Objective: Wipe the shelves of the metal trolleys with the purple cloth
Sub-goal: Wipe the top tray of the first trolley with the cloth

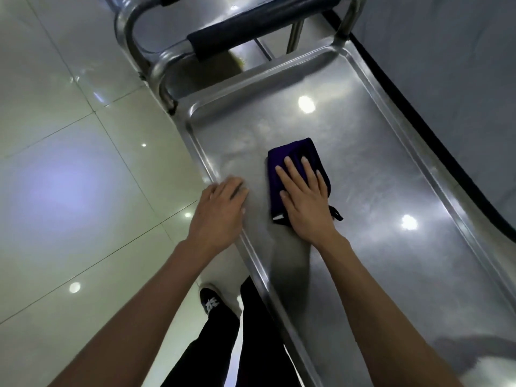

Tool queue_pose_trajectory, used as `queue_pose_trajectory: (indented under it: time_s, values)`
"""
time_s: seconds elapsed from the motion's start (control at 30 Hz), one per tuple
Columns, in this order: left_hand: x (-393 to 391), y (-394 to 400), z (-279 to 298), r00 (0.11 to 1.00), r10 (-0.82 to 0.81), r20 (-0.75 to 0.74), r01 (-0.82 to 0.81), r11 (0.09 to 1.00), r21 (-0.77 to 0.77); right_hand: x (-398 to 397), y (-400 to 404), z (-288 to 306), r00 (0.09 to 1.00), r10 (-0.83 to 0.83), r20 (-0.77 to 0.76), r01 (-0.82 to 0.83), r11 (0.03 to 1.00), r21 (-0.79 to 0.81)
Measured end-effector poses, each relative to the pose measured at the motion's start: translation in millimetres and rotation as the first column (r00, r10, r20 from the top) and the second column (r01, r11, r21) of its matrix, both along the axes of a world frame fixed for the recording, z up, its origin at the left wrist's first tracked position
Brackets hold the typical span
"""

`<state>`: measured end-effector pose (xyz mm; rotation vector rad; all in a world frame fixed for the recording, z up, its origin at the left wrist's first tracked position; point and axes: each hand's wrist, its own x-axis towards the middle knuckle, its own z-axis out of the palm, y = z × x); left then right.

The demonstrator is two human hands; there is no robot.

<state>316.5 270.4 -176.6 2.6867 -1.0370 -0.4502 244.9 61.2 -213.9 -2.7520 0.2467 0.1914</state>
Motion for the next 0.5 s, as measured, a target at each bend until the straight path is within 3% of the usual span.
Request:
queue_pose_trajectory:
  time_s: [0.1, 0.23, 0.5]
  values:
    - [4, 11, -7, 0.997, 0.030, -0.073, -0.043, 0.983, -0.181, -13, 33, -2, 1.000, -0.011, 0.014, 0.010, 1.000, 0.005]
    - [17, 21, -7, 0.987, 0.054, -0.153, -0.095, 0.955, -0.281, -36, 73, -4, 0.999, 0.016, 0.037, -0.017, 1.000, 0.015]
    - [21, 20, -17, 0.989, 0.019, -0.145, -0.057, 0.964, -0.261, -77, 118, -6, 0.994, 0.062, 0.093, -0.069, 0.995, 0.078]
